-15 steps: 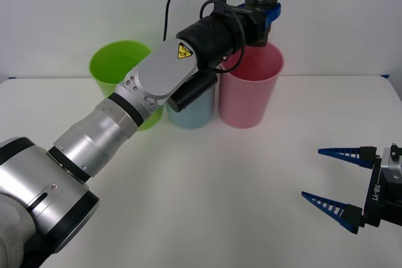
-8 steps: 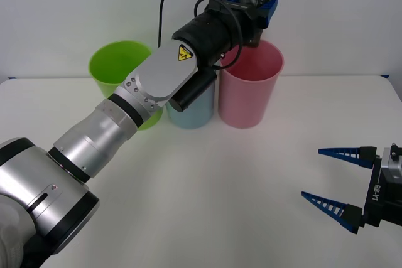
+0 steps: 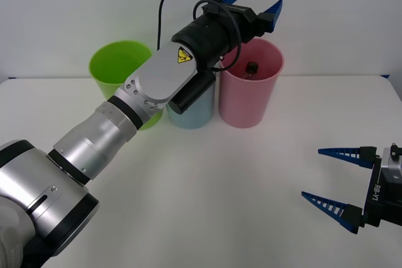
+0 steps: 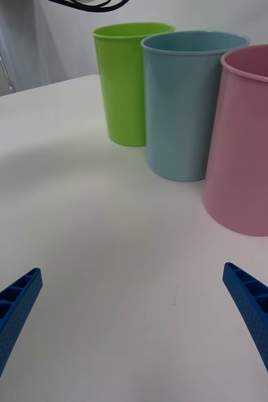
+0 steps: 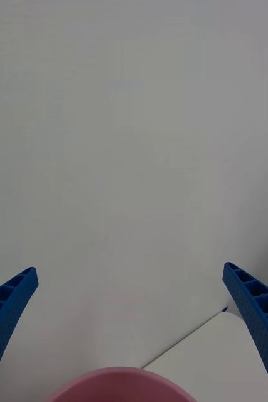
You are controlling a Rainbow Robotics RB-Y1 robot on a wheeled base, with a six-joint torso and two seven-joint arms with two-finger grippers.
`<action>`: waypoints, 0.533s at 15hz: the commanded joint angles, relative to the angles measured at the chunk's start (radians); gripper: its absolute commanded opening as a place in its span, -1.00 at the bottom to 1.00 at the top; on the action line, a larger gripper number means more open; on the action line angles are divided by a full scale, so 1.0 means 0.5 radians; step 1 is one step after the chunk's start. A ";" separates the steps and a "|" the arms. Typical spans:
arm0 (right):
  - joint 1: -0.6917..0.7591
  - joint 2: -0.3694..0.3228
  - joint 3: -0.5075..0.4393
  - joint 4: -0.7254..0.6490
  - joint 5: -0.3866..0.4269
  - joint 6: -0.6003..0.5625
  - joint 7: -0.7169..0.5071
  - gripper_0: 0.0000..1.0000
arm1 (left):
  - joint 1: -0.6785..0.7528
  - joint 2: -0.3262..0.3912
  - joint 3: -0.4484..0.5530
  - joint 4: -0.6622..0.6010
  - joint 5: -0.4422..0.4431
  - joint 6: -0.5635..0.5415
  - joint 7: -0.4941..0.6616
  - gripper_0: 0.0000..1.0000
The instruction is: Put cans in the blue bin and PET bottles in the pink bin and trash in the green bin.
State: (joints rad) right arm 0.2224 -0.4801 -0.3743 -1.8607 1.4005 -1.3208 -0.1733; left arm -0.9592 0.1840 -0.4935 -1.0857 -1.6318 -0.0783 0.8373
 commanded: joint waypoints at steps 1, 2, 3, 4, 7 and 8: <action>0.000 0.000 0.000 0.000 0.000 0.000 0.000 1.00 | 0.016 0.043 0.094 -0.056 0.008 -0.233 -0.012 1.00; 0.000 0.000 0.000 0.000 0.000 0.000 0.000 1.00 | 0.062 0.043 0.226 -0.136 -0.022 -0.414 -0.024 1.00; 0.000 0.000 0.000 0.000 0.000 0.000 0.000 1.00 | 0.114 0.043 0.321 -0.228 -0.099 -0.543 -0.018 1.00; 0.000 0.000 0.000 0.000 0.000 0.000 0.000 1.00 | 0.176 0.046 0.407 -0.332 -0.163 -0.663 -0.015 1.00; 0.000 0.000 0.000 0.000 0.000 0.000 0.000 1.00 | 0.394 0.083 0.653 -0.688 -0.292 -1.092 0.010 1.00; 0.000 0.000 0.000 0.000 0.000 0.000 0.000 1.00 | 0.495 0.111 0.705 -0.838 -0.320 -1.196 0.022 1.00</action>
State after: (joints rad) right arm 0.2224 -0.4801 -0.3743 -1.8607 1.4005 -1.3208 -0.1733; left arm -0.7460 0.2300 -0.1604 -1.4538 -1.7817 -0.6381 0.8440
